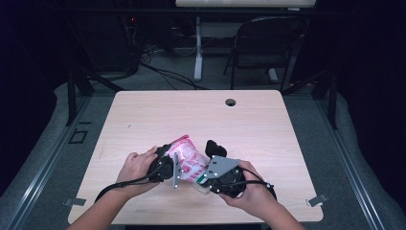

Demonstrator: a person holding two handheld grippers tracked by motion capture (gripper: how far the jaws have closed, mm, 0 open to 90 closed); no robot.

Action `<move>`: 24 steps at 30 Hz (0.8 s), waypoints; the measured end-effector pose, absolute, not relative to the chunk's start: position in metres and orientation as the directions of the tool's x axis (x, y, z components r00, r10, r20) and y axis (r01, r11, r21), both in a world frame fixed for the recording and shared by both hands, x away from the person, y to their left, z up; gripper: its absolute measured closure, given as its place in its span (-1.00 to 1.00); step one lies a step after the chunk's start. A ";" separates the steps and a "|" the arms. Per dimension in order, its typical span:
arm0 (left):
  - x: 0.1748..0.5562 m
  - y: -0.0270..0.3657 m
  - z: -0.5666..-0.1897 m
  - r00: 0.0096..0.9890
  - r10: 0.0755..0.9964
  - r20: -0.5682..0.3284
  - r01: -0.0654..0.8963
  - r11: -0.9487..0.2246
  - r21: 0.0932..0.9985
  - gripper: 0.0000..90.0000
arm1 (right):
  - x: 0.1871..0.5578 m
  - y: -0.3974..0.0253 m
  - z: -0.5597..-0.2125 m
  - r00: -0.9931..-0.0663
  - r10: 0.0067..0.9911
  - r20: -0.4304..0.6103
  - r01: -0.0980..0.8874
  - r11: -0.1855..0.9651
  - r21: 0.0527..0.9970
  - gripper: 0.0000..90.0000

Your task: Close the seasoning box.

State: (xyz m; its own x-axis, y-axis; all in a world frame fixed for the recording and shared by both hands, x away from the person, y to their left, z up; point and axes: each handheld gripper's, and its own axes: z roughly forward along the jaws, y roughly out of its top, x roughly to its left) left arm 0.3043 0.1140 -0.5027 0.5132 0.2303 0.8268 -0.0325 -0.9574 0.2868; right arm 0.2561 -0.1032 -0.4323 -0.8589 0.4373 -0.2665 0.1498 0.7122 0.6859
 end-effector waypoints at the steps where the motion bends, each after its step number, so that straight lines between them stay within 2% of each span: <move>1: 0.304 0.114 -0.503 0.512 0.229 0.828 -0.035 -0.958 0.286 0.43 | 0.256 -0.103 -0.432 -0.860 0.438 -0.263 0.153 0.712 0.686 0.52; 9: 0.303 0.113 -0.502 0.499 0.211 0.841 -0.043 -0.963 0.267 0.43 | 0.261 -0.103 -0.436 -0.859 0.455 -0.235 0.178 0.695 0.696 0.70; 24: 0.302 0.114 -0.503 0.473 0.205 0.857 -0.050 -0.965 0.258 0.44 | 0.267 -0.107 -0.441 -0.855 0.493 -0.162 0.233 0.644 0.729 0.91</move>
State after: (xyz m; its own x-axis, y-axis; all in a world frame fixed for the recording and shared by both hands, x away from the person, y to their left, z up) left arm 0.3022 0.1139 -0.5032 0.4730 0.2046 0.8570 -0.0498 -0.9649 0.2578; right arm 0.2666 -0.1065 -0.4406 -0.8550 0.4926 -0.1625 0.2326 0.6442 0.7287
